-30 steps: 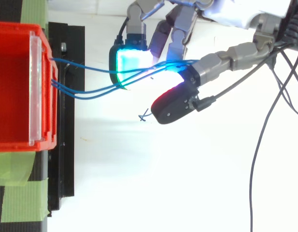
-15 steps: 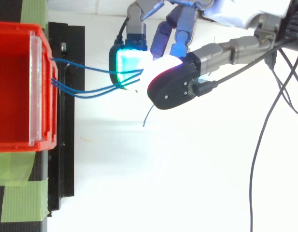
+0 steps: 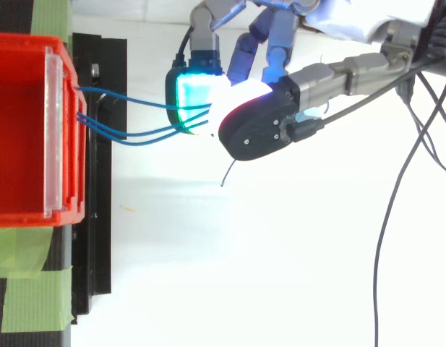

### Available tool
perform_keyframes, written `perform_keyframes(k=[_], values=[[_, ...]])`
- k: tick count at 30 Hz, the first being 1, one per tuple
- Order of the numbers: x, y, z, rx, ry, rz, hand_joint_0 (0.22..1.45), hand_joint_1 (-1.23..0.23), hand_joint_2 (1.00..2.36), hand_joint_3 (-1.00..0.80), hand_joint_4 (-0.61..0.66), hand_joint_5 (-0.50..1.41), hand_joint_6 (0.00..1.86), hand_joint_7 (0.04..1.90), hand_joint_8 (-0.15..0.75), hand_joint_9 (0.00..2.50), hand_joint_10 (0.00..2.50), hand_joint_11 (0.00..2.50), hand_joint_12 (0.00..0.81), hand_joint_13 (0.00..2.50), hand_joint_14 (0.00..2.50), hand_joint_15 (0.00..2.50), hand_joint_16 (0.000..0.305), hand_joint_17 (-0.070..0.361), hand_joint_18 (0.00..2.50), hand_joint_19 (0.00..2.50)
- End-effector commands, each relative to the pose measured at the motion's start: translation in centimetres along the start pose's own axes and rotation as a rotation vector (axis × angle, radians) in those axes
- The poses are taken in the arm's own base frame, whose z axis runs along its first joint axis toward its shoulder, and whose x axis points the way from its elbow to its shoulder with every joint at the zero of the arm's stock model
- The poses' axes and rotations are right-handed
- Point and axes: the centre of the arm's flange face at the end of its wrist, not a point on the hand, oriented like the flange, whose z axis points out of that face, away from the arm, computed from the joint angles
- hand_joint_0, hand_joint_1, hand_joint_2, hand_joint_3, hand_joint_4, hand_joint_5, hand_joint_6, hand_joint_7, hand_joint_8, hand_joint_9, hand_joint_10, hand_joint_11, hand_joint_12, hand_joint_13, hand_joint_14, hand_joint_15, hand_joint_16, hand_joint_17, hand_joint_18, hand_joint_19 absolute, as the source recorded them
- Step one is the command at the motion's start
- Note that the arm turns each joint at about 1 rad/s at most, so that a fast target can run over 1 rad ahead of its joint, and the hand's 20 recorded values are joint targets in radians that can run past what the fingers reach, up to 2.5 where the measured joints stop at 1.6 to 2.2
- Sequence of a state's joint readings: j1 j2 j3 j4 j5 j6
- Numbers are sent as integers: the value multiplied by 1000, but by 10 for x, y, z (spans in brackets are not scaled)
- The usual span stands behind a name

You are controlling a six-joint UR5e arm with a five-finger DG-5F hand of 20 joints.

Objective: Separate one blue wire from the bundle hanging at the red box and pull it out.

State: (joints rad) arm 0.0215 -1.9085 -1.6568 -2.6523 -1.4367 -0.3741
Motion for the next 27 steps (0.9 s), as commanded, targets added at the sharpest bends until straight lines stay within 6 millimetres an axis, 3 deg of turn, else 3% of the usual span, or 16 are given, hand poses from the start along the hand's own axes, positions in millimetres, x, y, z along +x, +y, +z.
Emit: perform_keyframes(k=[1, 11, 20, 27], values=[[0, 0, 0, 0, -1, -2, 598, -660, 1017, -305, 143, -125, 871, 1010, 341, 1701, 12, 1744, 431, 1675, 21, 1324, 48, 107, 1026, 541], [0, 0, 0, 0, -1, 0, 604, -804, 1023, -185, 102, -120, 875, 1039, 347, 1708, 14, 1745, 429, 1665, 22, 1339, 46, 104, 1022, 540], [0, 0, 0, 0, -1, 1, 593, -849, 1024, -90, 67, -135, 896, 1038, 358, 1647, 12, 1715, 455, 1628, 20, 1322, 51, 115, 1021, 526], [0, 0, 0, 0, -1, 1, 583, -882, 1019, -82, 161, -164, 909, 969, 362, 1546, 7, 1651, 483, 1581, 20, 1314, 58, 130, 1001, 497]])
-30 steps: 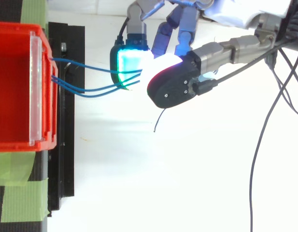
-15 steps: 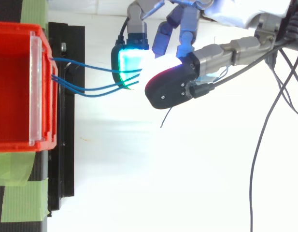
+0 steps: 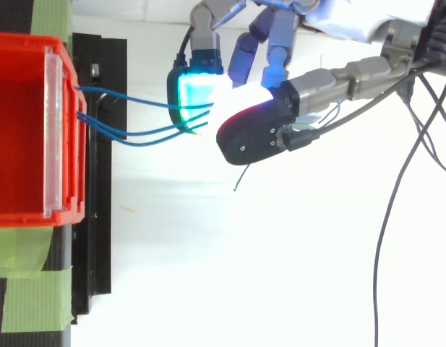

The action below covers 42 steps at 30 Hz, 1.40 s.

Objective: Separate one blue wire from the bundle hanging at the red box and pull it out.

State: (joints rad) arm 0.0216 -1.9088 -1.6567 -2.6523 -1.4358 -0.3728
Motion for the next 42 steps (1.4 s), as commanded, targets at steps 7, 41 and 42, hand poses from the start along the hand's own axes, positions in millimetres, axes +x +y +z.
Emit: perform_keyframes(k=[7, 41, 42], values=[[0, 0, 0, 0, 0, 0, 576, -908, 1017, -117, 195, -183, 915, 937, 375, 1454, 4, 1594, 486, 1543, 18, 1308, 60, 135, 975, 493], [0, 0, 0, 0, 0, 0, 542, -674, 1009, -402, 201, -170, 891, 917, 350, 1547, 5, 1660, 446, 1583, 18, 1335, 54, 121, 990, 565], [1, 1, 0, -1, 1, 0, 544, -663, 1009, -407, 198, -166, 888, 920, 344, 1557, 7, 1663, 444, 1593, 18, 1318, 54, 121, 997, 555]])
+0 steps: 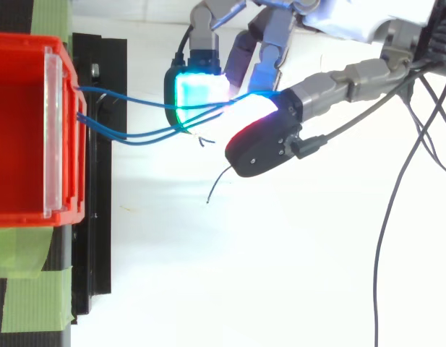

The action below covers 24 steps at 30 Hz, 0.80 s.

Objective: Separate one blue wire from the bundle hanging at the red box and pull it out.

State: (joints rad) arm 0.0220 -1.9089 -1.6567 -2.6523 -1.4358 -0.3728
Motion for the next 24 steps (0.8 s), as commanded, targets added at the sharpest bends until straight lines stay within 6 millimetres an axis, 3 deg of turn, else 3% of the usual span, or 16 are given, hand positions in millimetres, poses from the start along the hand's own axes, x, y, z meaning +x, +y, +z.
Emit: perform_keyframes(k=[1, 14, 22, 24], values=[[0, 0, 0, 0, -1, 0, 546, -654, 1008, -409, 198, -165, 888, 925, 346, 1558, 7, 1668, 446, 1596, 19, 1328, 53, 120, 996, 563], [1, 0, 0, 0, 1, 0, 594, -690, 1021, -218, 125, -136, 902, 998, 355, 1659, 11, 1727, 435, 1643, 20, 1331, 50, 112, 1028, 567], [0, 1, 0, -2, 0, 0, 590, -824, 1023, -99, 102, -146, 910, 1044, 367, 1620, 8, 1710, 464, 1628, 18, 1339, 54, 122, 1045, 538], [0, 1, 0, -1, 1, 0, 598, -877, 1019, -21, 155, -167, 946, 984, 401, 1560, 2, 1670, 500, 1598, 17, 1333, 60, 135, 1061, 513]])
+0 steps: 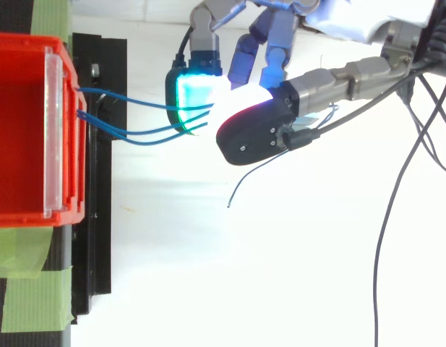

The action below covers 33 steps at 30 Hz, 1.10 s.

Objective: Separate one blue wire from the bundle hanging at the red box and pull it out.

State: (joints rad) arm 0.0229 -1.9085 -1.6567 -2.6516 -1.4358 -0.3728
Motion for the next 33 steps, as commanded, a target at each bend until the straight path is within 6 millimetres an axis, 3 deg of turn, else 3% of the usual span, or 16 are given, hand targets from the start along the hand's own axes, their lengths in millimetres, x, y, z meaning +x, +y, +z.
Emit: perform_keyframes(k=[1, 7, 10, 12, 25, 33], values=[[0, 0, 0, 0, 0, 0, 597, -881, 1018, -3, 160, -168, 947, 985, 402, 1558, 2, 1663, 511, 1600, 17, 1332, 61, 137, 1065, 498], [0, -1, -1, 2, -1, 0, 585, -893, 1014, -7, 218, -187, 953, 931, 401, 1452, 10, 1615, 521, 1556, 16, 1309, 66, 149, 1042, 500], [0, -1, 0, 2, 1, 0, 550, -908, 1017, -89, 223, -200, 951, 942, 391, 1392, 12, 1604, 512, 1515, 16, 1302, 65, 147, 1005, 508], [0, 0, 0, 1, -1, 0, 534, -905, 1021, -149, 202, -210, 944, 976, 336, 1326, 3, 1646, 458, 1457, 19, 1328, 59, 132, 923, 551], [-1, 0, 0, 1, -1, 0, 547, -950, 1010, -378, 215, -217, 939, 923, 343, 1268, 4, 1606, 448, 1425, 19, 1312, 58, 131, 899, 547], [0, 0, 0, 0, 0, 0, 518, -753, 1005, -434, 206, -188, 926, 931, 362, 1442, 4, 1594, 465, 1504, 19, 1300, 57, 128, 957, 572]])
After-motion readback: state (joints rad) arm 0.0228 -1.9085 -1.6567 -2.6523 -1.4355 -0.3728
